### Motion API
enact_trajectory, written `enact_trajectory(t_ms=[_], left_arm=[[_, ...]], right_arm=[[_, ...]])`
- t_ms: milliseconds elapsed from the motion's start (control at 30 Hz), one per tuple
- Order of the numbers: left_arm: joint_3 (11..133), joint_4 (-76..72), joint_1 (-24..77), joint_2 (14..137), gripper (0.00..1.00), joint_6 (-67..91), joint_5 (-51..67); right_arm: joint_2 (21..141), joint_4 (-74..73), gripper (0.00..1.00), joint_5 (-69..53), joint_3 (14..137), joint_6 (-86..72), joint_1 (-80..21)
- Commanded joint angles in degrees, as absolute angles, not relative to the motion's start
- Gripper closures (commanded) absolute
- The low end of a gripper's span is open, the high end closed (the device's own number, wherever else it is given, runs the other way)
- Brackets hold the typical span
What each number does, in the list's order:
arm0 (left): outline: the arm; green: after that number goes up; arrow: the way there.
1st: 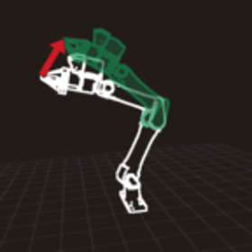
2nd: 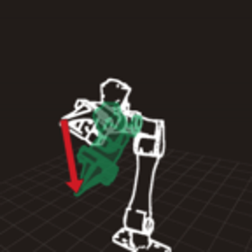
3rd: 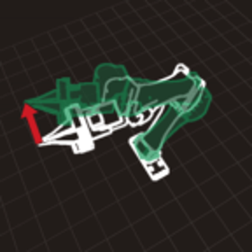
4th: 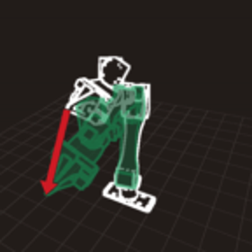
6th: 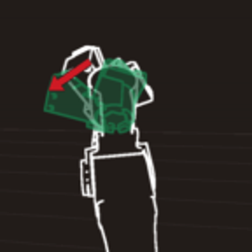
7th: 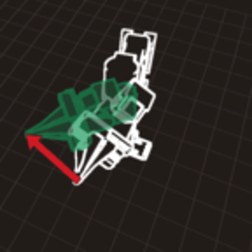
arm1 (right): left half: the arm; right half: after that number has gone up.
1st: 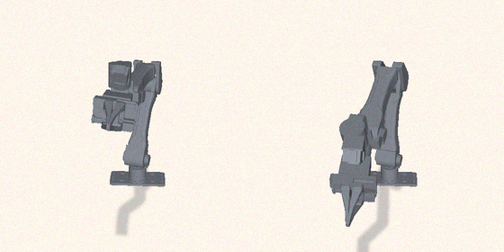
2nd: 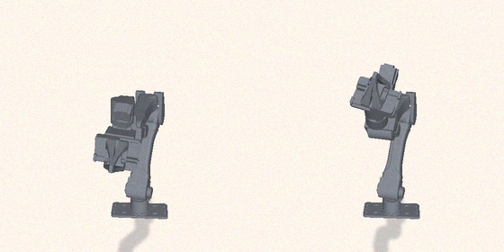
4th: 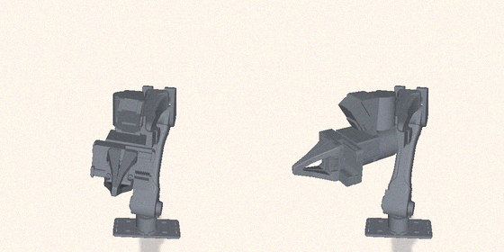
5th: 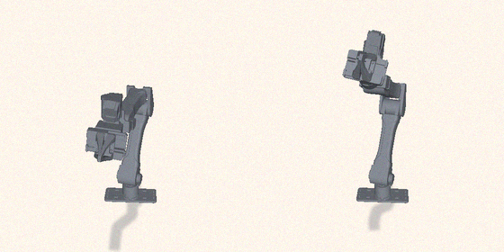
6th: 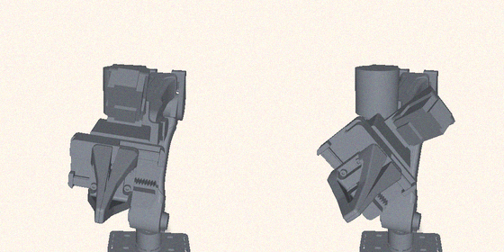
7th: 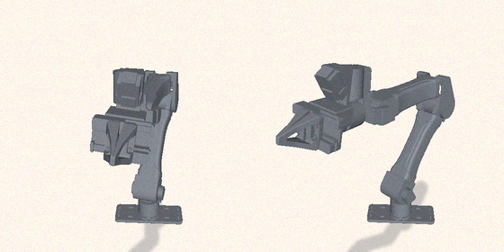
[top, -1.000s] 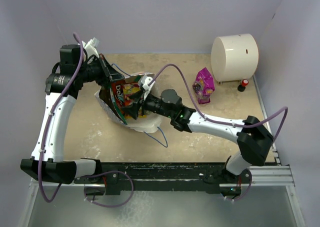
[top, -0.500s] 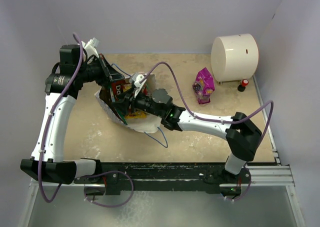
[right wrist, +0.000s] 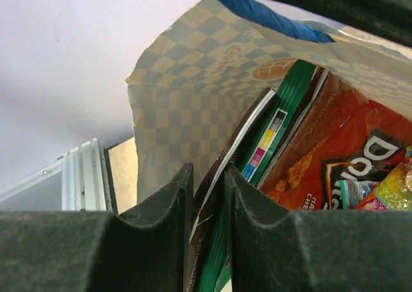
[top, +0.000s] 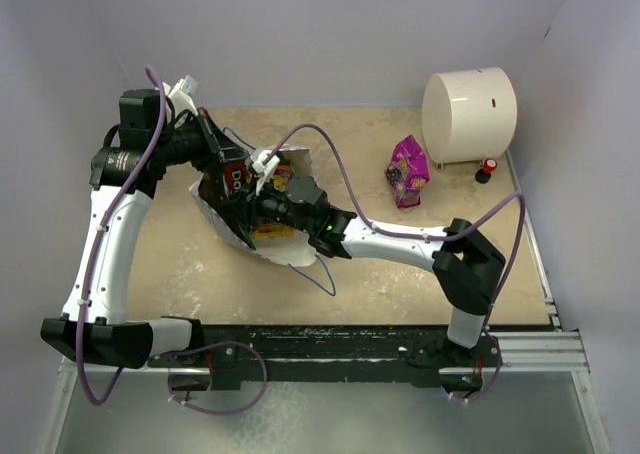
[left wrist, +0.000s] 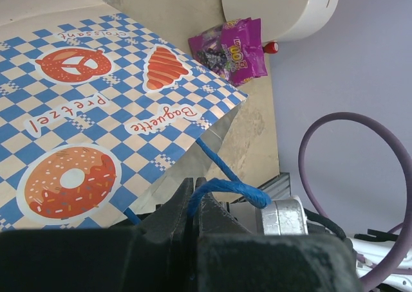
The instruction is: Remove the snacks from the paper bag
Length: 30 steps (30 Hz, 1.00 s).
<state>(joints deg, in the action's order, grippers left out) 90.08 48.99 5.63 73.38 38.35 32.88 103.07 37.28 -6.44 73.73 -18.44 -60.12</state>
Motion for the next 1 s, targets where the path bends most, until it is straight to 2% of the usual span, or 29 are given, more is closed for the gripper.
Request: enact_trajectory(t_ms=[0, 100, 167, 233, 300, 367, 433, 667, 967], left_arm=[[89.9, 47.9, 5.3, 71.5, 1.00, 38.8, 35.2], [89.5, 47.7, 5.3, 71.2, 1.00, 39.1, 35.5], [89.2, 47.5, 5.3, 71.1, 1.00, 39.1, 35.6], [89.1, 47.5, 5.3, 70.8, 1.00, 39.2, 35.6], [89.0, 47.7, 5.3, 70.6, 1.00, 39.0, 35.5], [89.1, 48.1, 5.2, 70.5, 1.00, 38.7, 35.1], [89.1, 48.5, 5.2, 70.2, 1.00, 38.5, 34.5], [91.2, 50.1, 5.2, 70.7, 1.00, 38.3, 30.2], [92.5, 49.1, 5.1, 71.1, 1.00, 38.9, 27.0]], right_arm=[[104.1, 36.6, 0.73, -4.5, 77.3, -17.8, -61.0], [106.1, 34.1, 0.72, -3.6, 79.5, -17.0, -61.8], [107.2, 32.6, 0.65, -2.2, 80.6, -16.1, -62.3], [107.8, 31.9, 0.65, -1.6, 81.3, -15.7, -62.5], [108.1, 30.4, 0.73, -1.0, 82.6, -15.6, -62.4], [107.2, 29.2, 0.89, -0.7, 83.2, -15.2, -62.5], [105.5, 28.4, 0.99, -0.6, 83.4, -14.8, -62.5], [98.8, 24.5, 1.00, -4.4, 83.5, -14.9, -62.4], [92.5, 22.4, 1.00, -3.7, 86.6, -14.7, -62.5]])
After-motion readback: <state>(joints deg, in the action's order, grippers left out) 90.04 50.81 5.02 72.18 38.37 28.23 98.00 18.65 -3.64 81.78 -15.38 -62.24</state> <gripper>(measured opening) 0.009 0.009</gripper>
